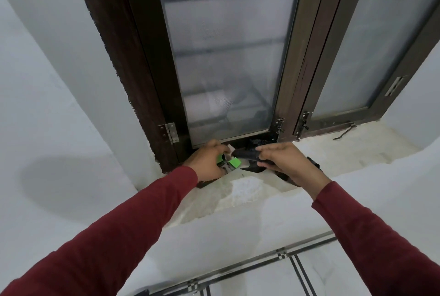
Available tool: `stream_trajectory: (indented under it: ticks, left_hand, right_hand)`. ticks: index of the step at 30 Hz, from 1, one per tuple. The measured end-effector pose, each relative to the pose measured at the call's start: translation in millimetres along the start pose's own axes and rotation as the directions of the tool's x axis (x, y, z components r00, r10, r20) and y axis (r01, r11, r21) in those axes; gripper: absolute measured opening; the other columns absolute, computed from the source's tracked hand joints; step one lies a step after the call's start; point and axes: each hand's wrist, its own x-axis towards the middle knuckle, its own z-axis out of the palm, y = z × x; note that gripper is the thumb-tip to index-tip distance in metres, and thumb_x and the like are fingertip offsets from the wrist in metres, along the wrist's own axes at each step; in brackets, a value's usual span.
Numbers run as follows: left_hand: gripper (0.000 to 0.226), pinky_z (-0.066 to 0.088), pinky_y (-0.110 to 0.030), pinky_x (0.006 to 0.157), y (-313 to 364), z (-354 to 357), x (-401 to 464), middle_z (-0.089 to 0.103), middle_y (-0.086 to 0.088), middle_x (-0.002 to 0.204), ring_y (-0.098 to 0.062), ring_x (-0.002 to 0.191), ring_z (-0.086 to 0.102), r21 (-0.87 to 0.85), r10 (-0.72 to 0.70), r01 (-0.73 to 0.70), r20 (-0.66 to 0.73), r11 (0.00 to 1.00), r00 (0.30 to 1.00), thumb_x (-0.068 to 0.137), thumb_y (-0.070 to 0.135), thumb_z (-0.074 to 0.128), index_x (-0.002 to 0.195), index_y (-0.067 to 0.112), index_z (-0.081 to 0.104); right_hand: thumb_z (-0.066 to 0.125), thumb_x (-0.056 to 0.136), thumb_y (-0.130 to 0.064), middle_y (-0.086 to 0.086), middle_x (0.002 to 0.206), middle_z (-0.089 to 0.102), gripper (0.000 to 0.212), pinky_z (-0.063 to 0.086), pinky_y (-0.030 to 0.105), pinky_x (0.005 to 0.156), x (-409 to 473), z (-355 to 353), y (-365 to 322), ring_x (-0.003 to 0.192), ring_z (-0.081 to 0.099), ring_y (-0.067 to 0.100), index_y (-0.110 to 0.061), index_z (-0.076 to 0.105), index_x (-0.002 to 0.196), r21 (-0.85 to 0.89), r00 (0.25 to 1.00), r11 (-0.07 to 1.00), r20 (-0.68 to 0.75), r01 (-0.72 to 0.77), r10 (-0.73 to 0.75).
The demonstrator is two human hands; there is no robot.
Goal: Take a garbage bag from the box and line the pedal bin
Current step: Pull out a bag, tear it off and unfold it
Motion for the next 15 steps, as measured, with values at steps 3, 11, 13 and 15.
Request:
stream_trajectory:
  ticks: [3, 11, 13, 15]
  left_hand:
    - [0.067, 0.056, -0.028, 0.094, -2.3, -3.8, -12.0, 0.05, 0.003, 0.142, -0.015, 0.116, 0.057, -0.253, -0.06, 0.033, -0.102, 0.967, 0.993, 0.08, 0.009, 0.079, 0.14, 0.028, 0.056]
    - [0.07, 0.06, -0.033, 0.091, -16.1, 7.1, -33.0, 0.057, 0.007, 0.134, -0.014, 0.115, 0.06, -0.576, -0.21, 0.064, -0.191, 0.815, 0.959, 0.072, -0.004, 0.079, 0.129, 0.034, 0.062]
    - [0.07, 0.058, -0.028, 0.09, -17.8, 9.0, -36.3, 0.06, 0.007, 0.134, -0.014, 0.116, 0.062, -0.593, -0.2, 0.039, -0.208, 0.804, 0.958, 0.071, -0.003, 0.08, 0.128, 0.034, 0.062]
    - [0.069, 0.055, -0.027, 0.091, -18.4, 10.9, -39.9, 0.062, 0.006, 0.133, -0.015, 0.116, 0.063, -0.606, -0.196, 0.023, -0.22, 0.795, 0.956, 0.071, -0.001, 0.081, 0.125, 0.037, 0.06]
  right_hand:
    - [0.074, 0.086, -0.004, 0.011, 0.103, 0.078, 0.024, 0.062, 0.02, 0.075, -4.4, 5.2, -14.0, 0.085, 0.079, 0.021, -0.018, 0.081, 0.104, -0.184, 0.993, 0.975, 0.017, 0.121, -0.12]
    - [0.082, 0.084, -0.02, -0.008, 0.096, 0.075, 0.024, 0.04, 0.001, 0.055, -13.8, 37.1, -51.1, 0.071, 0.063, 0.002, -0.034, 0.082, 0.103, -0.71, 0.909, 0.573, 0.264, 0.41, -0.322]
    - [0.08, 0.085, -0.018, -0.008, 0.098, 0.071, 0.025, 0.038, 0.001, 0.054, -12.0, 48.0, -60.0, 0.072, 0.061, 0.001, -0.033, 0.081, 0.105, -0.742, 0.896, 0.506, 0.326, 0.44, -0.3]
    - [0.076, 0.086, -0.015, -0.005, 0.101, 0.071, 0.029, 0.042, 0.003, 0.054, -10.7, 62.7, -67.5, 0.075, 0.065, 0.007, -0.034, 0.08, 0.107, -0.78, 0.878, 0.406, 0.398, 0.476, -0.264]
